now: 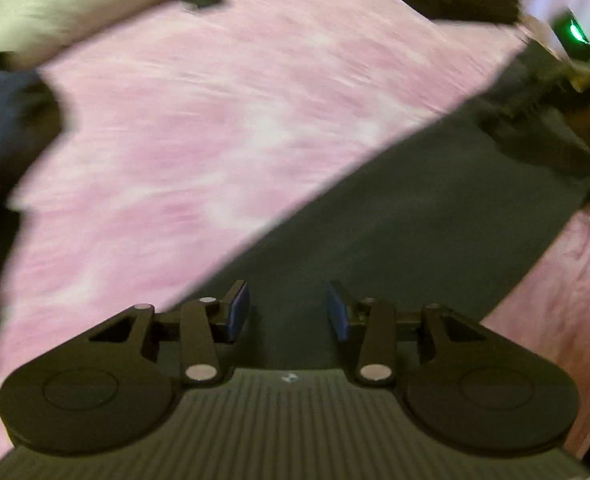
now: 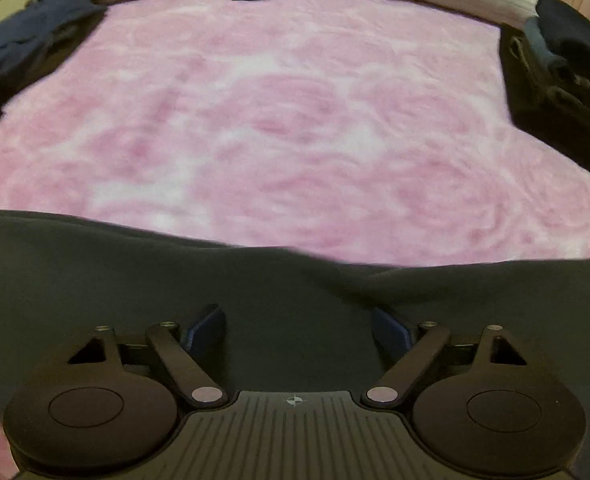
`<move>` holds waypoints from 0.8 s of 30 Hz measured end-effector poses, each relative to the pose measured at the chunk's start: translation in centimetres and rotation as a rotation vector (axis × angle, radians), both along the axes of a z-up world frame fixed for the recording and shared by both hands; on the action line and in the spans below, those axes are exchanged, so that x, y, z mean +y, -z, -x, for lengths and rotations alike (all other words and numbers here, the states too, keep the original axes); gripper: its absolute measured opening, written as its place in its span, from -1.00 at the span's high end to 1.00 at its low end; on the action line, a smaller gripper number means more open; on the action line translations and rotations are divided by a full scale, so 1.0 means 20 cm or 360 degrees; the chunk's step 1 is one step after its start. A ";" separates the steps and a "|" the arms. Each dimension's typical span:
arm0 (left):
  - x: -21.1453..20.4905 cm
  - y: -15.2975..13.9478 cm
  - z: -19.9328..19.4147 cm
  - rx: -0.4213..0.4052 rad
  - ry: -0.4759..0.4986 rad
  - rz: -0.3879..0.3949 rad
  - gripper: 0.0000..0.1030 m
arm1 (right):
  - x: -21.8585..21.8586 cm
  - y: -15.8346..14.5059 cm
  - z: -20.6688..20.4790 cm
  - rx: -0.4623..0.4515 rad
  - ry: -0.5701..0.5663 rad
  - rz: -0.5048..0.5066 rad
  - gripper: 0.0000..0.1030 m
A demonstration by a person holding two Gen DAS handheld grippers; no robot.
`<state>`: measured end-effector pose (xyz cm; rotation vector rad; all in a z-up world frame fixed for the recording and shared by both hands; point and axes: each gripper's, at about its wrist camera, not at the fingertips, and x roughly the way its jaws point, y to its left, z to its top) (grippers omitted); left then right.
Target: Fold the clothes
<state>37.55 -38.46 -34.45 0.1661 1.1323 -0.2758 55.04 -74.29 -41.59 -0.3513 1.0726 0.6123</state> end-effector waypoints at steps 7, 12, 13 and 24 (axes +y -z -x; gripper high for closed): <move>-0.27 0.02 -0.09 0.0027 -0.0008 -0.0127 0.28 | -0.39 -0.11 -0.19 -0.0092 0.0206 -0.0151 -0.65; -0.39 -0.03 -0.04 0.0090 -0.0034 -0.0231 0.28 | -0.76 -0.07 -0.20 -0.0041 0.0283 -0.0107 -0.65; -0.40 -0.06 0.00 0.0096 -0.0036 -0.0257 0.28 | -0.84 -0.06 -0.21 -0.0057 0.0325 -0.0081 -0.65; -0.28 -0.37 0.59 0.0302 -0.0275 -0.0414 0.13 | -0.99 -0.50 0.23 -0.0087 0.0442 -0.0147 -0.82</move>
